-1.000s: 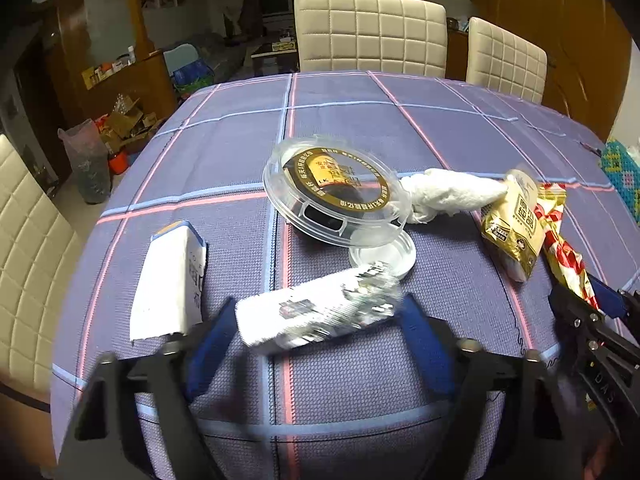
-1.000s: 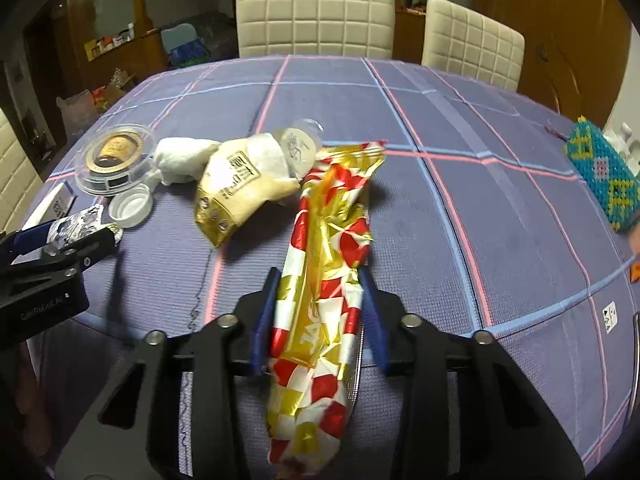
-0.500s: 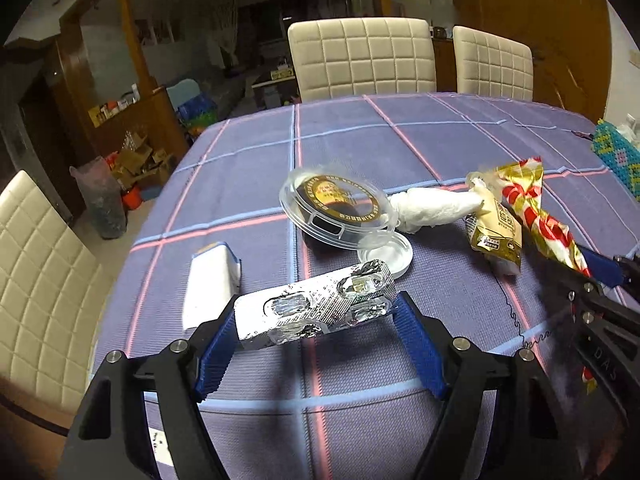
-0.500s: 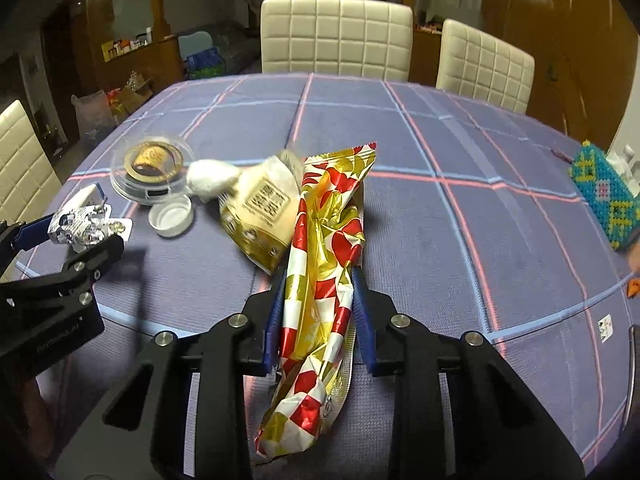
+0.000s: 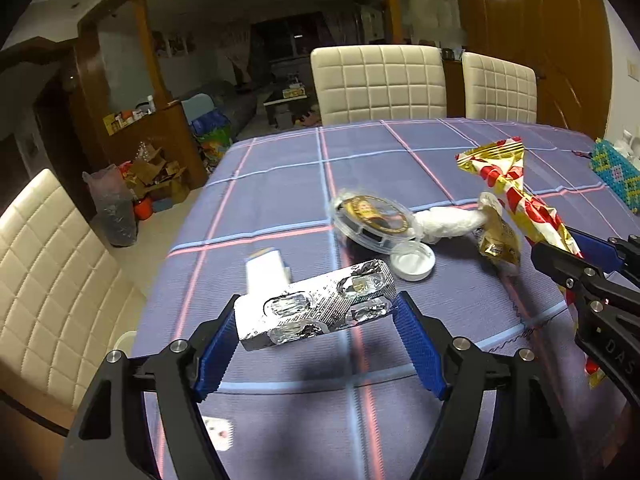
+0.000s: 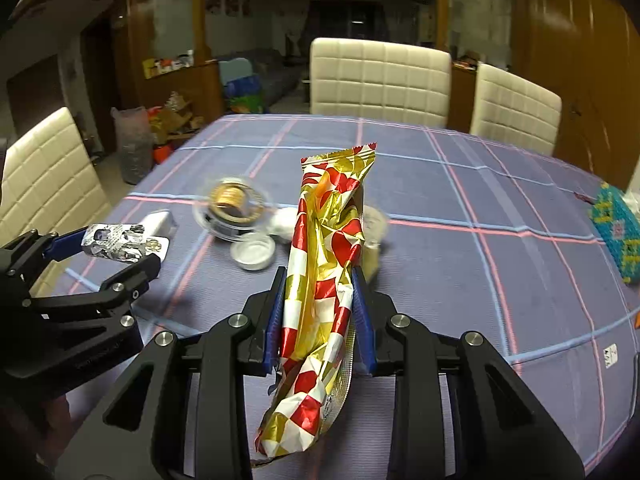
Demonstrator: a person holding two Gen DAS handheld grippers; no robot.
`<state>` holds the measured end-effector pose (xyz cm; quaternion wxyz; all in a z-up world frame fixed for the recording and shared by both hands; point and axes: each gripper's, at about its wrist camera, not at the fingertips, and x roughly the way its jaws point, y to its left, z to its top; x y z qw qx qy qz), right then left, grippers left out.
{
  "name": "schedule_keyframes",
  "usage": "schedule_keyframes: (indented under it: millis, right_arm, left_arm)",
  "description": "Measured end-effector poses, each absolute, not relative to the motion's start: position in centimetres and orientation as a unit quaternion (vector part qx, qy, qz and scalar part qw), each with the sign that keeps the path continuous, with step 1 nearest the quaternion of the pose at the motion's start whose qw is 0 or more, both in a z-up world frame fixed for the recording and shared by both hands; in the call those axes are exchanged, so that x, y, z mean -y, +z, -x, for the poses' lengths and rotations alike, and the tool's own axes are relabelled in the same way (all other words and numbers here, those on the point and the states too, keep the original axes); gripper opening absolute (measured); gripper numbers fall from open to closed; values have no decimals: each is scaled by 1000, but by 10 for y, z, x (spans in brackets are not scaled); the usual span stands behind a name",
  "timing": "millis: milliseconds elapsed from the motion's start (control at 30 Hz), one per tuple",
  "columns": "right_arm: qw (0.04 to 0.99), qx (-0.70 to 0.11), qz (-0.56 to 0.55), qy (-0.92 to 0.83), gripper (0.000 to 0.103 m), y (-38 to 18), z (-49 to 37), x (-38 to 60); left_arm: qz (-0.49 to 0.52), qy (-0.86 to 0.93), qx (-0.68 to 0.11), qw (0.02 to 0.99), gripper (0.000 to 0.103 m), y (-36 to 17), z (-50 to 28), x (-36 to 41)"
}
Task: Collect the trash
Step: 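Carry the wrapper and blister pack with both tools over the clear bin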
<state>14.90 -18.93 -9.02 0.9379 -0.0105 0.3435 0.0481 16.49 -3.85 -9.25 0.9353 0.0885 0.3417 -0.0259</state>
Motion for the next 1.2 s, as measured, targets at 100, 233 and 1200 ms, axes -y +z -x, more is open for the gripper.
schedule_keyframes:
  millis: [100, 233, 1200]
  right_arm:
    - [936, -346, 19, 54, 32, -91, -151, 178]
    - [934, -350, 35, 66, 32, -92, -153, 158]
    - [901, -369, 146, 176, 34, -111, -153, -4]
  left_arm:
    - [-90, -17, -334, 938, 73, -91, -159, 29]
    - [-85, -5, -333, 939, 73, -90, -156, 10]
    - [-43, 101, -335, 936, 73, -102, -126, -122]
